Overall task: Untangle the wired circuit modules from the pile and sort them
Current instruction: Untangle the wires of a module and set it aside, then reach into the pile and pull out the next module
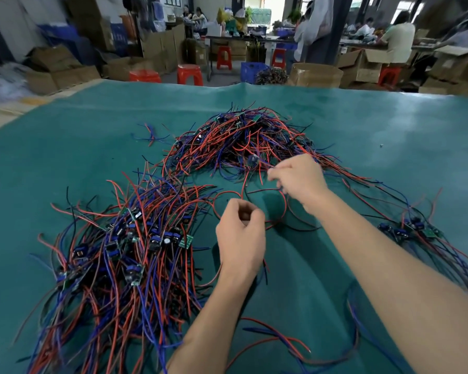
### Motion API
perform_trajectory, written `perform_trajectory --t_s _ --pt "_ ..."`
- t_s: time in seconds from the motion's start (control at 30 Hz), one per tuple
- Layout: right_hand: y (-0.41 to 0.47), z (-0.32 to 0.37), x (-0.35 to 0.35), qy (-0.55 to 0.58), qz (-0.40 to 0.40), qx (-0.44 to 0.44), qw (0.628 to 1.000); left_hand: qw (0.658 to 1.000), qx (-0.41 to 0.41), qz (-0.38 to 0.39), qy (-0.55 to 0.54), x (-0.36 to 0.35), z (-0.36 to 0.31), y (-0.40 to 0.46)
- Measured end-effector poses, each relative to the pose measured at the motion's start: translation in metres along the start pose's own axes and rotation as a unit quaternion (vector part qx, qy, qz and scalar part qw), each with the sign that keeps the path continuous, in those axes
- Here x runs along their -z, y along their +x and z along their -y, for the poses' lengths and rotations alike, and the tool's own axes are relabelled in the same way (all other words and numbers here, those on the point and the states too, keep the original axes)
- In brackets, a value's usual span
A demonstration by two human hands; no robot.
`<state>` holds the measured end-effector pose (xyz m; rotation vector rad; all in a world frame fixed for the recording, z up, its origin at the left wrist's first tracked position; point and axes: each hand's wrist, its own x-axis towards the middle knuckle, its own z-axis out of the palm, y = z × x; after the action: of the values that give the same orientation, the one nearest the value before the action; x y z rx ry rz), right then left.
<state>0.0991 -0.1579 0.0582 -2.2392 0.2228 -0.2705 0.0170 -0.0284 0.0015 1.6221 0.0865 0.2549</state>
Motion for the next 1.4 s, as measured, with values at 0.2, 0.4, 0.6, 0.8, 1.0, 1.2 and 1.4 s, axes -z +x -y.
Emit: perform_trajectory --t_s 0.2,0.4,0.6,0.8,1.0,1.2,1.4 --pt "-0.071 -0.039 0.043 0.098 0.032 0.031 0.994 0.998 -0.016 0.050 0.028 -0.006 -0.001 -0.004" --pt "-0.117 -0.050 0.021 0.057 0.094 0.152 0.982 0.994 -0.013 0.101 0.027 -0.003 -0.002 -0.004" --pt "-0.118 -0.056 0.017 0.058 0.083 0.184 0.978 0.997 -0.035 0.071 0.021 -0.002 -0.002 -0.008" --pt "-0.108 -0.065 0.014 0.088 -0.075 0.093 0.989 0.995 -0.018 0.099 0.017 -0.017 -0.012 -0.009" --pt "-0.094 -0.071 0.021 0.327 -0.001 -0.014 0.945 0.978 -0.050 0.200 0.019 -0.022 -0.005 -0.011" --pt "-0.089 -0.072 0.031 0.422 0.016 -0.050 0.905 0.967 -0.085 0.214 0.111 -0.030 -0.004 -0.009" --pt "-0.083 -0.084 0.039 0.296 -0.078 -0.007 0.952 0.962 -0.100 0.216 0.137 -0.033 -0.001 -0.010"
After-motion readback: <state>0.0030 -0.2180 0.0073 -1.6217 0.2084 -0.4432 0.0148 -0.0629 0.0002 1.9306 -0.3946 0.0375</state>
